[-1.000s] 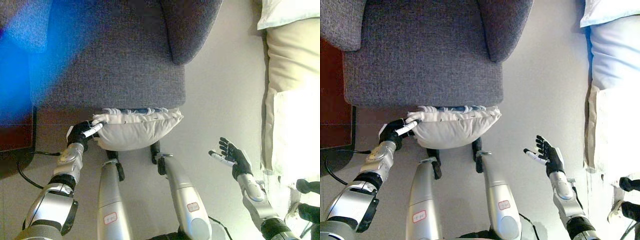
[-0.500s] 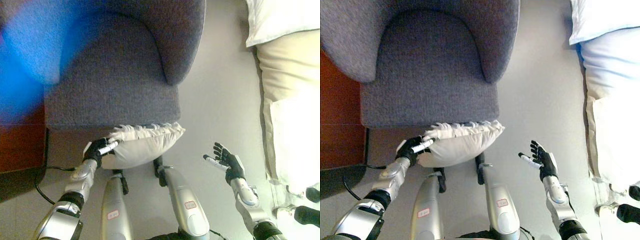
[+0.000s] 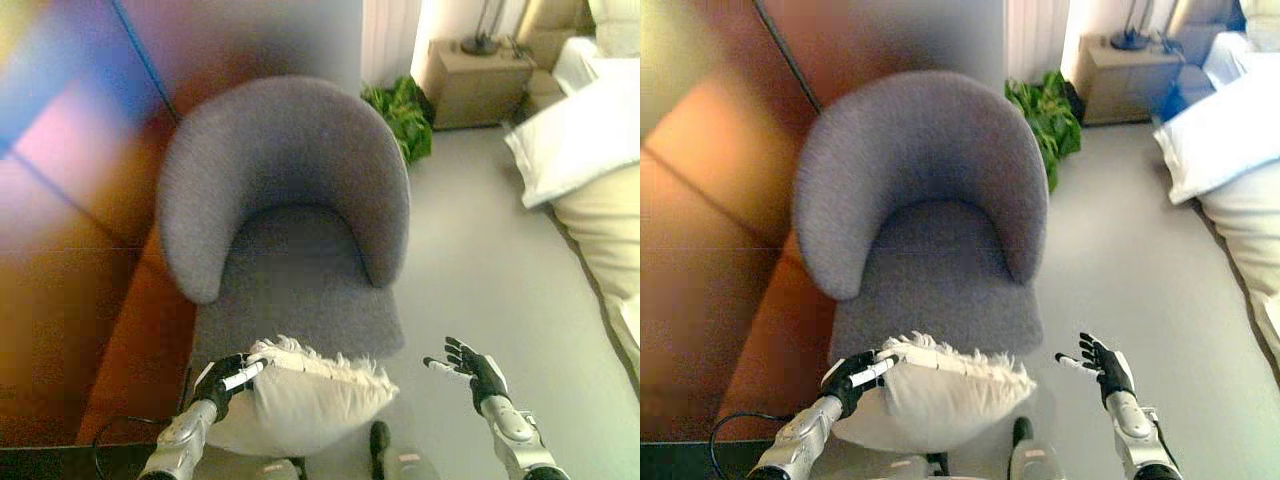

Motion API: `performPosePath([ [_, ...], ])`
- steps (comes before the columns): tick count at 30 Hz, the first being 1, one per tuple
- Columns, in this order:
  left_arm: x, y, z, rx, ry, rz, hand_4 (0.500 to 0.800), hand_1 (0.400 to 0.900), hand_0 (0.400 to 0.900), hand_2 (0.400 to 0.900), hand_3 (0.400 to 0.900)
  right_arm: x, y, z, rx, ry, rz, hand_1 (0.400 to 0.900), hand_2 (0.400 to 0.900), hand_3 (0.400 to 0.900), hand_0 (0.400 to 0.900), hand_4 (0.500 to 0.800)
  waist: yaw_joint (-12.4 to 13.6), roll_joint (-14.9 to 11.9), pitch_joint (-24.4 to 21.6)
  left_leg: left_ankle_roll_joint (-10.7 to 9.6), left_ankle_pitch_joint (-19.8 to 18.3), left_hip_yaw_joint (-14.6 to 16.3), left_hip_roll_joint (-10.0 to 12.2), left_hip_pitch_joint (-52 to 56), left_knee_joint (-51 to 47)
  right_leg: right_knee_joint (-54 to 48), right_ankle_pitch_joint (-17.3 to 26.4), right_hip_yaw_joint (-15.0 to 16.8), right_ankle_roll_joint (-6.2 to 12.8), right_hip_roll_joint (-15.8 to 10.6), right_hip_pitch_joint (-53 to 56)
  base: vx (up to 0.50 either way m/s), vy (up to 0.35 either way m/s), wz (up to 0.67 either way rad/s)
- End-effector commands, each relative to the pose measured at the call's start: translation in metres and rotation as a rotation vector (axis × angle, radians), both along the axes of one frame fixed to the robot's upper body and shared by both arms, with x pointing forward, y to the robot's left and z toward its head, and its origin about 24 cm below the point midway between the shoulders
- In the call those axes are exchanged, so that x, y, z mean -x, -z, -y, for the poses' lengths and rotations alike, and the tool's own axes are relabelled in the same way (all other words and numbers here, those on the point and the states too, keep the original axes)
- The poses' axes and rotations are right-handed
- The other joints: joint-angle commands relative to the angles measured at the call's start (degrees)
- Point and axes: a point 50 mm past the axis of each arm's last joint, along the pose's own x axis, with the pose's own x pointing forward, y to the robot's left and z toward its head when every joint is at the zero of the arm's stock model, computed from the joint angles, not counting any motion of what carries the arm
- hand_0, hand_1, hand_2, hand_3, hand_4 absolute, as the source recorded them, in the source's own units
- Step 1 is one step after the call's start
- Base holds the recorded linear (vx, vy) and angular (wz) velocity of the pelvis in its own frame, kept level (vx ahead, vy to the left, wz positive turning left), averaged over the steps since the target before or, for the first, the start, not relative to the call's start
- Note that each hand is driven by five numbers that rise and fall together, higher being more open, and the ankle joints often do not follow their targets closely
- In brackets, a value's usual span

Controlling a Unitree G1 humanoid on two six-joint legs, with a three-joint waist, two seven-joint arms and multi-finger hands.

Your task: Pick up the pillow and put it on the sofa.

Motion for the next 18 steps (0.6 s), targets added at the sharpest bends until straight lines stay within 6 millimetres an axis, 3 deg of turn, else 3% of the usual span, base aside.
performPosePath([
  [1, -0.063, -0.104, -0.032, -0.108, 0.082, 0.485, 0.500, 0.400, 0.400, 0.400, 0.400, -0.002, -0.020, 0.035, 0.081, 0.055, 0.037, 0.900, 0.900, 0.900, 0.900, 0.800, 2.13, -3.00, -5.56, -1.27, -0.98, 1.15, -0.74, -2.54, 3.29, -0.22, -1.60, -3.20, 3.24, -3.32, 1.84, -0.02, 0.057, 0.12],
  [4, -0.074, -0.153, -0.041, -0.205, 0.170, 0.620, 0.500, 0.400, 0.400, 0.400, 0.400, 0.000, -0.024, 0.046, 0.092, 0.076, 0.035, 0.900, 0.900, 0.900, 0.900, 0.800, 2.50, -2.51, -6.45, -1.20, -1.22, 1.37, -0.47, -1.42, 2.87, -0.67, -1.63, -3.92, 3.44, -3.68, 2.89, 0.00, 0.048, 0.13],
  [9, -0.098, -0.228, -0.037, -0.321, 0.283, 0.783, 0.500, 0.400, 0.400, 0.400, 0.400, 0.004, -0.023, 0.051, 0.101, 0.074, 0.017, 0.900, 0.900, 0.900, 0.900, 0.800, 2.19, -2.11, -8.28, -0.82, -2.15, 1.08, -0.57, 0.41, 2.26, -0.94, -2.39, -4.18, 3.82, -3.77, 4.40, 0.01, 0.026, 0.07],
  [13, -0.113, -0.277, -0.038, -0.445, 0.321, 0.873, 0.500, 0.400, 0.400, 0.400, 0.400, 0.002, -0.022, 0.052, 0.100, 0.059, 0.002, 0.900, 0.900, 0.900, 0.900, 0.800, 1.46, -1.66, -9.95, -0.89, -2.10, 1.46, -0.37, 1.25, 1.17, -2.06, -1.96, -3.74, 4.24, -3.71, 4.81, 0.02, 0.008, -0.03],
  [18, -0.131, -0.318, -0.050, -0.562, 0.294, 0.852, 0.500, 0.400, 0.400, 0.400, 0.400, 0.003, -0.020, 0.053, 0.103, 0.036, -0.023, 0.900, 0.900, 0.900, 0.900, 0.800, 0.01, -0.85, -11.21, -1.12, -2.21, 2.45, 0.02, 2.81, -0.15, -2.96, -1.36, -3.45, 5.06, -3.86, 5.10, 0.02, 0.002, -0.11],
])
